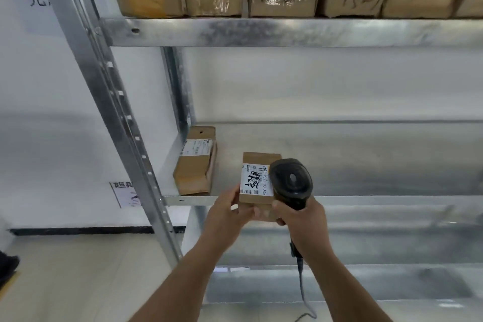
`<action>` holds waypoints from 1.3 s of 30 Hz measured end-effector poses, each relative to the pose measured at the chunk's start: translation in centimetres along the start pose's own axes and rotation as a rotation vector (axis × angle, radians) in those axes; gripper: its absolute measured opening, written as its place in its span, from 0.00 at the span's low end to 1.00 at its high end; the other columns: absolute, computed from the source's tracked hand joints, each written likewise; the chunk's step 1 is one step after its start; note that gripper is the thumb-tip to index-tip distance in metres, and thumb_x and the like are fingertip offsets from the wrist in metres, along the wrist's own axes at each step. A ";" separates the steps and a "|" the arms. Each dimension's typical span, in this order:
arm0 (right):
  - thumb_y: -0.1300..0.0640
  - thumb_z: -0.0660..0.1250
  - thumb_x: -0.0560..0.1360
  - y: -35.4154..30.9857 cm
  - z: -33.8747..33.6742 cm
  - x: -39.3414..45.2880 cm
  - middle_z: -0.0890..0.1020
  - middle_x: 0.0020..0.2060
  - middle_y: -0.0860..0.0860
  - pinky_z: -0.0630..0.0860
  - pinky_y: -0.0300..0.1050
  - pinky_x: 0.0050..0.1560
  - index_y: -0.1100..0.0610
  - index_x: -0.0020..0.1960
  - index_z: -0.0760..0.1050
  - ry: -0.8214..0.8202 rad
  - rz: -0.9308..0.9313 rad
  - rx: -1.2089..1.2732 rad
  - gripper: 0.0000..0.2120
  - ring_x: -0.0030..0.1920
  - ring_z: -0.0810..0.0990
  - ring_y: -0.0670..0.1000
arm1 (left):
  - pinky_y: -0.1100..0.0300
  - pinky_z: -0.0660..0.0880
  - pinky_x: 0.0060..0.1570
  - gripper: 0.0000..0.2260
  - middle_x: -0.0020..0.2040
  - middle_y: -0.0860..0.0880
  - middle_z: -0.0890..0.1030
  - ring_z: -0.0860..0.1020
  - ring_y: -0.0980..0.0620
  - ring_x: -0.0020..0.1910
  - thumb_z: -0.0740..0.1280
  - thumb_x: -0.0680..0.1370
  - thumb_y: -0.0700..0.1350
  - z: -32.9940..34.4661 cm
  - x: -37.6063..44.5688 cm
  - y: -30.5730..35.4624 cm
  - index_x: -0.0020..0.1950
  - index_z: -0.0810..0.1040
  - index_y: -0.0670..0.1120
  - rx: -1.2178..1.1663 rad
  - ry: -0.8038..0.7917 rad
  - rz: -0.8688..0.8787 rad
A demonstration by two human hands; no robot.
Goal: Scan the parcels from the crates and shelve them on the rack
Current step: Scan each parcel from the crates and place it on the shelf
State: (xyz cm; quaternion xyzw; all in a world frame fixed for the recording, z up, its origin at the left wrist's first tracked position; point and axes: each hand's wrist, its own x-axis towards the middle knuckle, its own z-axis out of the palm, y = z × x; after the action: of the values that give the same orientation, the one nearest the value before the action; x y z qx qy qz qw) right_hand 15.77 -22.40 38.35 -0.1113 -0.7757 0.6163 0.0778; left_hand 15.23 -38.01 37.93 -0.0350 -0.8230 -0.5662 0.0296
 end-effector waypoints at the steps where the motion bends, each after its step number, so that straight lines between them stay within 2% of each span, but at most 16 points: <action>1: 0.62 0.72 0.68 0.2 0.2 1.2 0.81 0.27 0.52 0.74 0.45 0.33 0.61 0.38 0.79 -0.023 -0.001 -0.019 0.03 0.28 0.76 0.49 | 0.75 0.73 0.43 0.18 0.49 0.62 0.81 0.77 0.67 0.49 0.73 0.74 0.41 0.4 0.8 -0.2 0.52 0.73 0.63 -0.008 0.042 -0.028; 5: 0.62 0.71 0.67 1.1 2.2 4.8 0.79 0.24 0.49 0.71 0.39 0.29 0.59 0.36 0.77 -0.083 0.001 -0.071 0.03 0.26 0.73 0.47 | 0.70 0.73 0.44 0.14 0.53 0.57 0.80 0.77 0.62 0.52 0.71 0.76 0.43 0.8 3.6 -2.0 0.56 0.72 0.56 -0.015 0.170 -0.137; 9: 0.63 0.69 0.66 1.8 4.9 7.2 0.77 0.25 0.49 0.66 0.32 0.25 0.56 0.35 0.75 -0.115 -0.004 -0.100 0.05 0.25 0.71 0.44 | 0.70 0.70 0.42 0.14 0.51 0.58 0.79 0.77 0.62 0.49 0.69 0.77 0.43 -0.1 5.9 -3.8 0.61 0.72 0.51 0.070 0.163 -0.168; 11: 0.62 0.69 0.66 1.9 6.1 8.1 0.77 0.26 0.48 0.66 0.31 0.25 0.55 0.36 0.74 -0.130 -0.003 -0.124 0.05 0.27 0.72 0.44 | 0.66 0.73 0.45 0.13 0.50 0.58 0.78 0.77 0.58 0.48 0.68 0.77 0.41 -0.5 6.8 -4.8 0.60 0.73 0.52 0.151 0.167 -0.155; 13: 0.61 0.69 0.67 2.1 7.0 8.7 0.78 0.28 0.49 0.66 0.32 0.26 0.55 0.38 0.75 -0.132 0.003 -0.127 0.04 0.29 0.74 0.46 | 0.56 0.77 0.51 0.14 0.53 0.54 0.79 0.78 0.54 0.50 0.67 0.78 0.42 -0.8 7.6 -5.8 0.62 0.74 0.53 0.253 0.182 -0.115; 15: 0.61 0.70 0.67 2.2 7.8 9.2 0.81 0.30 0.51 0.73 0.40 0.30 0.55 0.39 0.76 -0.121 0.001 -0.116 0.03 0.32 0.78 0.50 | 0.51 0.78 0.51 0.17 0.55 0.52 0.79 0.78 0.53 0.50 0.66 0.78 0.43 -0.8 8.0 -6.5 0.66 0.73 0.56 0.308 0.209 -0.100; 16: 0.61 0.70 0.67 2.1 8.1 9.5 0.81 0.30 0.52 0.75 0.46 0.33 0.55 0.39 0.76 -0.115 0.003 -0.119 0.03 0.33 0.79 0.52 | 0.52 0.77 0.51 0.16 0.56 0.52 0.79 0.78 0.53 0.50 0.66 0.79 0.44 -0.7 8.1 -6.6 0.66 0.74 0.56 0.316 0.247 -0.104; 17: 0.60 0.70 0.68 2.0 8.4 9.7 0.81 0.30 0.52 0.75 0.47 0.34 0.55 0.39 0.77 -0.113 0.002 -0.128 0.03 0.33 0.79 0.52 | 0.53 0.77 0.50 0.14 0.55 0.52 0.80 0.79 0.51 0.51 0.65 0.79 0.44 -0.6 8.2 -6.6 0.65 0.74 0.54 0.319 0.305 -0.119; 21: 0.59 0.72 0.68 1.8 9.7 10.6 0.80 0.31 0.49 0.72 0.42 0.33 0.54 0.41 0.76 -0.127 -0.011 -0.159 0.05 0.32 0.77 0.48 | 0.50 0.77 0.45 0.04 0.50 0.48 0.82 0.80 0.44 0.47 0.63 0.81 0.45 -0.4 7.8 -6.7 0.55 0.72 0.48 0.281 0.485 -0.222; 25: 0.58 0.71 0.68 1.8 10.6 11.3 0.80 0.30 0.49 0.72 0.39 0.31 0.54 0.42 0.76 -0.133 0.003 -0.164 0.05 0.31 0.76 0.47 | 0.53 0.75 0.44 0.06 0.55 0.47 0.79 0.78 0.45 0.48 0.62 0.81 0.45 -0.5 8.4 -7.2 0.55 0.75 0.46 0.359 0.557 -0.174; 29: 0.58 0.72 0.68 1.9 11.2 11.4 0.81 0.32 0.50 0.77 0.46 0.36 0.53 0.42 0.76 -0.133 -0.013 -0.158 0.06 0.34 0.80 0.50 | 0.56 0.74 0.43 0.05 0.52 0.49 0.81 0.79 0.48 0.47 0.62 0.80 0.44 -0.2 8.4 -6.9 0.55 0.73 0.48 0.228 0.593 -0.244; 30: 0.58 0.71 0.68 1.9 11.2 11.3 0.80 0.31 0.49 0.76 0.44 0.34 0.53 0.42 0.75 -0.141 -0.019 -0.158 0.06 0.34 0.79 0.50 | 0.58 0.73 0.41 0.04 0.50 0.49 0.81 0.79 0.49 0.46 0.62 0.80 0.44 0.0 8.2 -6.7 0.55 0.72 0.48 0.190 0.606 -0.253; 33: 0.58 0.70 0.68 2.0 11.3 11.1 0.76 0.29 0.47 0.65 0.32 0.28 0.52 0.39 0.72 -0.167 -0.042 -0.187 0.07 0.29 0.73 0.44 | 0.64 0.69 0.37 0.06 0.47 0.50 0.78 0.76 0.53 0.43 0.66 0.78 0.43 0.7 7.5 -6.2 0.51 0.70 0.49 0.145 0.701 -0.230; 36: 0.57 0.71 0.68 2.2 11.0 11.0 0.77 0.29 0.47 0.66 0.34 0.30 0.52 0.40 0.73 -0.183 -0.043 -0.175 0.07 0.31 0.75 0.46 | 0.56 0.73 0.49 0.12 0.50 0.49 0.73 0.73 0.49 0.49 0.71 0.75 0.43 0.6 6.7 -6.1 0.56 0.72 0.43 0.164 0.883 -0.195; 39: 0.54 0.72 0.69 2.2 10.6 11.3 0.81 0.31 0.50 0.75 0.44 0.35 0.53 0.41 0.76 -0.201 -0.039 -0.115 0.06 0.34 0.81 0.51 | 0.52 0.64 0.66 0.27 0.66 0.40 0.68 0.65 0.43 0.66 0.68 0.77 0.47 -0.8 6.7 -6.4 0.71 0.64 0.37 0.205 0.972 -0.215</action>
State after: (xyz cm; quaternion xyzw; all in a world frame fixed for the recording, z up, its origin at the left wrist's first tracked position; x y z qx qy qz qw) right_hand 2.33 -28.84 33.58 -0.0382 -0.8157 0.5772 0.0052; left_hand 7.95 -40.85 32.88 0.3203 -0.7646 -0.4331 0.3539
